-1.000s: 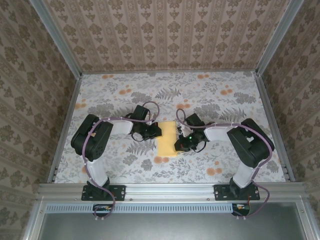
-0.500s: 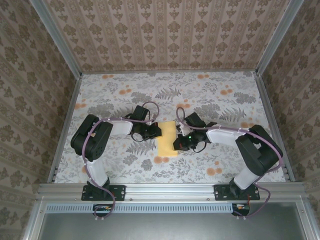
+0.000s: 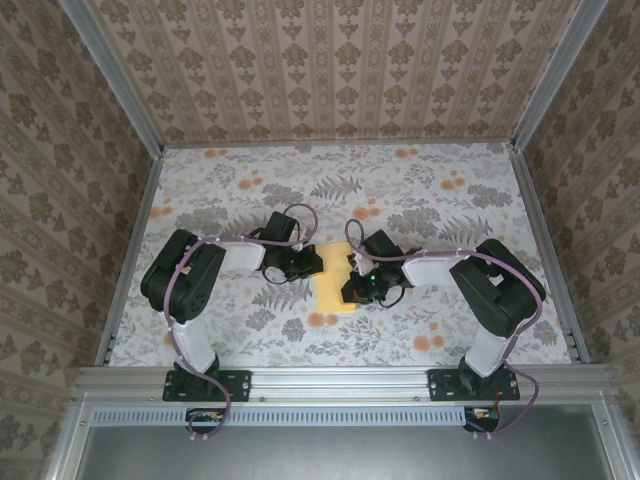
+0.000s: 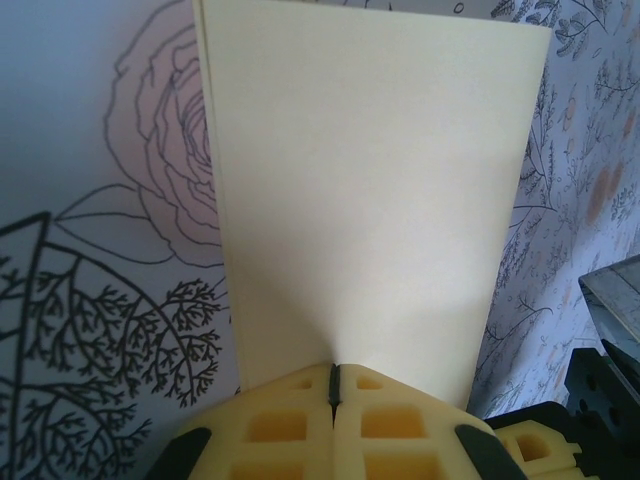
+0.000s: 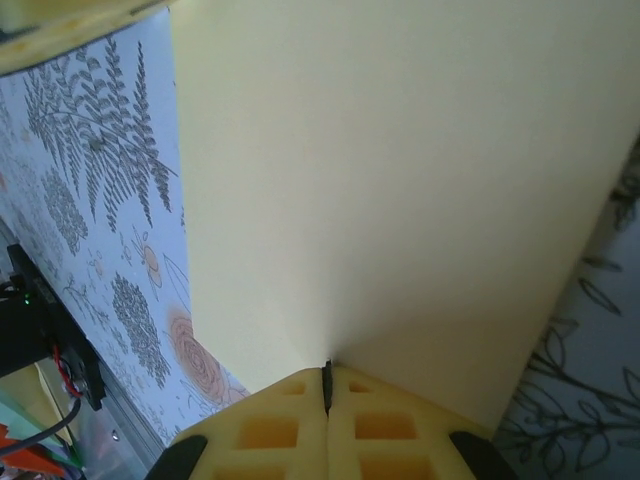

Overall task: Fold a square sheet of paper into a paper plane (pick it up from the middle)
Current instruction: Fold the square sheet of paper in half at the center of the table, then first fold in half a square sheet of paper at the center of the table.

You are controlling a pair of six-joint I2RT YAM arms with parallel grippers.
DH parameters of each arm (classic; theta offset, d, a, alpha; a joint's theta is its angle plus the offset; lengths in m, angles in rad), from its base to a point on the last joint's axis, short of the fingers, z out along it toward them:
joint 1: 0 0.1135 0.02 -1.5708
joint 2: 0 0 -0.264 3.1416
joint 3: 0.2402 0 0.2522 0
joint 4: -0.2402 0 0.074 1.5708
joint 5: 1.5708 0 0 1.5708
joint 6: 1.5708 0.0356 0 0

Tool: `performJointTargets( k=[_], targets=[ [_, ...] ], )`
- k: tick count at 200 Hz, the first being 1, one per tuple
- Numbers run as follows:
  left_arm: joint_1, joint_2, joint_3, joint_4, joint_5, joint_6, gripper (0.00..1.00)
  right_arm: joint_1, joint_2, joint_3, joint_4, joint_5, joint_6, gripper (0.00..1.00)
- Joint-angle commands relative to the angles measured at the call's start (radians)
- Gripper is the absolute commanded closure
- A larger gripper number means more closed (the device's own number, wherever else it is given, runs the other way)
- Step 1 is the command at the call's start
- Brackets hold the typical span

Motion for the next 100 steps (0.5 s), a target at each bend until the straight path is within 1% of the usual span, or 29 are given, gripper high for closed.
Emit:
performJointTargets(
  k=[1, 36, 70, 100],
  targets=[
    [-0.003, 0.120, -0.113, -0.239, -0.252, -0.014, 1.00, -0.011, -0.038, -0.102, -0.117, 0.027, -0.045, 1.00],
    [0.021, 0.054, -0.134, -0.230, -0.241, -0.028, 1.00, -0.062, -0.120, -0.169, -0.144, 0.014, -0.064, 1.00],
    [0.022, -0.100, -0.125, -0.234, -0.229, -0.081, 1.00, -0.072, -0.215, -0.105, -0.125, 0.008, -0.019, 1.00],
    [0.022, -0.254, -0.124, -0.240, -0.229, -0.113, 1.00, -0.072, -0.220, -0.030, -0.098, 0.058, 0.032, 1.00]
  ],
)
